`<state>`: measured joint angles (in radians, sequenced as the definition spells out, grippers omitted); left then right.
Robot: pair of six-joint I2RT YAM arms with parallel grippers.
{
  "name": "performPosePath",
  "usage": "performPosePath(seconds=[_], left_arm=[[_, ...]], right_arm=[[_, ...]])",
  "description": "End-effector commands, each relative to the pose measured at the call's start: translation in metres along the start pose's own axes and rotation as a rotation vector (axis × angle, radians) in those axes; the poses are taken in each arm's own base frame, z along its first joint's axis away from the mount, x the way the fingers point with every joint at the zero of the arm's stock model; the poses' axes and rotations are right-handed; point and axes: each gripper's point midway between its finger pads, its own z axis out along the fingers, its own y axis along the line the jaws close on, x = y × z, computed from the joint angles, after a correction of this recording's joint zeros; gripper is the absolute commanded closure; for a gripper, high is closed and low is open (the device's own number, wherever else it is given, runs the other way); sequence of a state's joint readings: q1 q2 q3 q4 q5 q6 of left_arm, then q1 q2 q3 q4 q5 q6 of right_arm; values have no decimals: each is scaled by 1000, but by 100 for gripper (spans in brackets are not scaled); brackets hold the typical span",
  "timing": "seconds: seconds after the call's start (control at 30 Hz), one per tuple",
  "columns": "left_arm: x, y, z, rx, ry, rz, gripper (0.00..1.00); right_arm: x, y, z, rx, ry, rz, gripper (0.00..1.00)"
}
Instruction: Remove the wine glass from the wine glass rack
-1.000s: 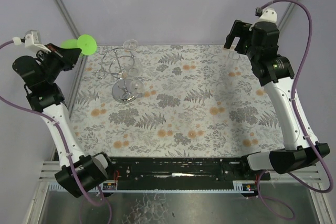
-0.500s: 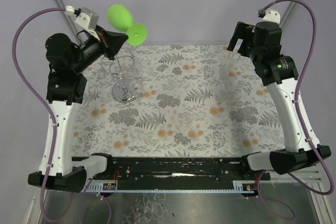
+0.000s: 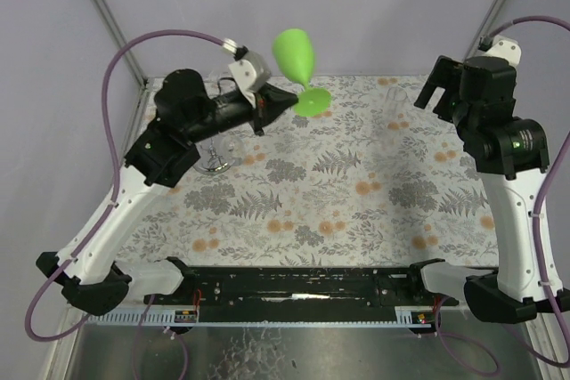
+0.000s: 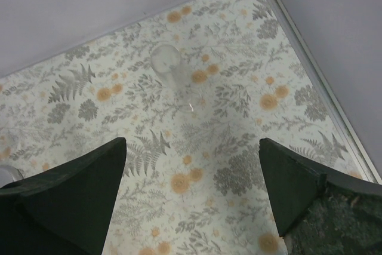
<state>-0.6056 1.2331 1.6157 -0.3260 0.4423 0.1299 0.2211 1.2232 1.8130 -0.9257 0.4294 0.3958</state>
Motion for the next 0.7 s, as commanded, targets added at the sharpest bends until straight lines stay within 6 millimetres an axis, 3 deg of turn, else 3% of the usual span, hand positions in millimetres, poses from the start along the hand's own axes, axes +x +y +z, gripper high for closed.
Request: performPosePath(seconds=[0.0,0.17,0.4,0.6,0.67], left_arm=[[15,-29,20,59,31,119,100],[32,-75,38,166,61,184,100],[62,-129,46,288,93,307,100],[86,-150,48,338,100,432,100],[103,-153,47,347,116,491,100]], right_arm=[[19,-20,-17,64,73,12,1],[26,-33,-31,90,84,30,1],[25,-43,-51,114,102,51,1],[45,-21,-53,10,221,67,1],[56,-7,-50,-53,278,81,1]])
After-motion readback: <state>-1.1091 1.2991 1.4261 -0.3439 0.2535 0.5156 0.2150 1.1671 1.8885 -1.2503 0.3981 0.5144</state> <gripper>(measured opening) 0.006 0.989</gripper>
